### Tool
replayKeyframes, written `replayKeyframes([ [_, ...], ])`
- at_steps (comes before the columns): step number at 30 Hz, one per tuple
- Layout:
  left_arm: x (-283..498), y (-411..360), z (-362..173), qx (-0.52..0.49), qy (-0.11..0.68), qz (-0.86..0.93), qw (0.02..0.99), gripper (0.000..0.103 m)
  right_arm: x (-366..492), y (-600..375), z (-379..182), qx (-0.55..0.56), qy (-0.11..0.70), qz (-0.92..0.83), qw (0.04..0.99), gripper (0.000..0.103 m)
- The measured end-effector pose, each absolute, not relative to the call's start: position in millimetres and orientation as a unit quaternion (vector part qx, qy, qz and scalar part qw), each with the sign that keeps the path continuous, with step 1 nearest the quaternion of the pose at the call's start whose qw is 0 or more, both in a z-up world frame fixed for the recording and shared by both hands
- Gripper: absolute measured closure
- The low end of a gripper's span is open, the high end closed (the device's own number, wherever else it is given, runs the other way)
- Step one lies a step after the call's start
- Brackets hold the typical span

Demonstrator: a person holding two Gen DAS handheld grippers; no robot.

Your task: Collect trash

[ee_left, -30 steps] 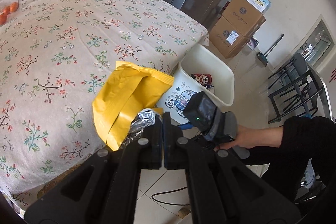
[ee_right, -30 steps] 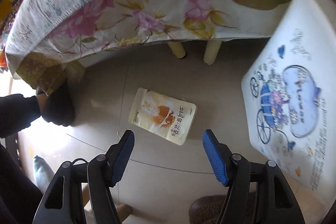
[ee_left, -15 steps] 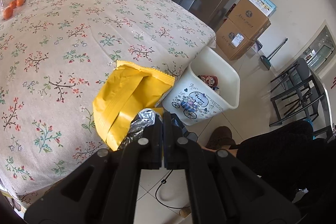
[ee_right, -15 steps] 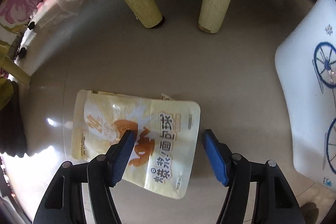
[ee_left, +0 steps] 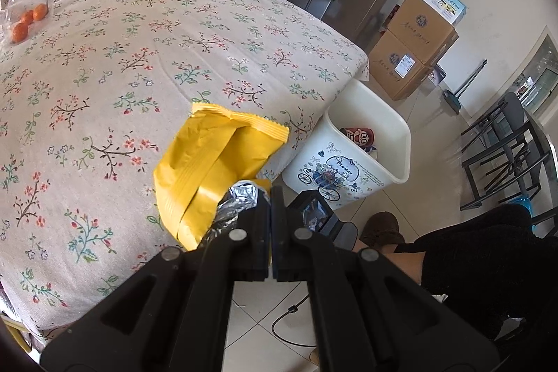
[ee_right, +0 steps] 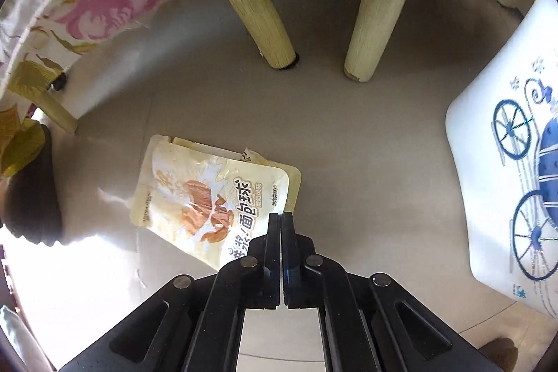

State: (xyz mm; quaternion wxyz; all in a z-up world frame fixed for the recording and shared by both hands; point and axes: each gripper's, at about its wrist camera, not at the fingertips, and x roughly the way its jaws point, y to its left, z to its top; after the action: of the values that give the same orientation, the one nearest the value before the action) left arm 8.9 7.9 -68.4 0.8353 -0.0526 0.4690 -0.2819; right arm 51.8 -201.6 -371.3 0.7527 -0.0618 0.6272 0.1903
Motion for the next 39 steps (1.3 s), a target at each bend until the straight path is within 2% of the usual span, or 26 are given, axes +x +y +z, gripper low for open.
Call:
replayKeyframes([
  [9, 7, 11, -58, -0.053, 0.451, -0.279, 0.846, 0.102, 34, -192, -254, -0.118, 0.574, 0.241, 0.773, 0.102],
  [17, 0, 10, -48, -0.059, 0.439, -0.286, 0.85, 0.102, 23, -197, -180, -0.137, 0.568, 0.242, 0.775, 0.102],
  [19, -1, 9, -48, -0.058, 0.438, -0.288, 0.85, 0.102, 27, -212, -196, -0.13, 0.572, 0.23, 0.777, 0.097],
  [20, -2, 9, -48, -0.058, 0.438, -0.287, 0.85, 0.102, 27, -213, -203, -0.126, 0.573, 0.227, 0.777, 0.09],
  [21, -3, 10, -48, -0.058, 0.439, -0.286, 0.85, 0.102, 28, -211, -216, -0.12, 0.578, 0.224, 0.776, 0.061],
  [22, -3, 12, -48, -0.06, 0.44, -0.286, 0.849, 0.102, 26, -209, -227, -0.116, 0.581, 0.222, 0.775, 0.024],
  [23, -4, 13, -48, -0.062, 0.44, -0.285, 0.849, 0.102, 23, -208, -238, -0.115, 0.576, 0.222, 0.778, 0.018],
  [33, 3, 18, -52, -0.069, 0.444, -0.279, 0.849, 0.102, 49, -169, -384, -0.151, 0.627, 0.183, 0.743, 0.019],
  [39, 11, 21, -53, -0.071, 0.446, -0.277, 0.848, 0.102, 65, -161, -433, -0.158, 0.644, 0.175, 0.728, 0.019],
])
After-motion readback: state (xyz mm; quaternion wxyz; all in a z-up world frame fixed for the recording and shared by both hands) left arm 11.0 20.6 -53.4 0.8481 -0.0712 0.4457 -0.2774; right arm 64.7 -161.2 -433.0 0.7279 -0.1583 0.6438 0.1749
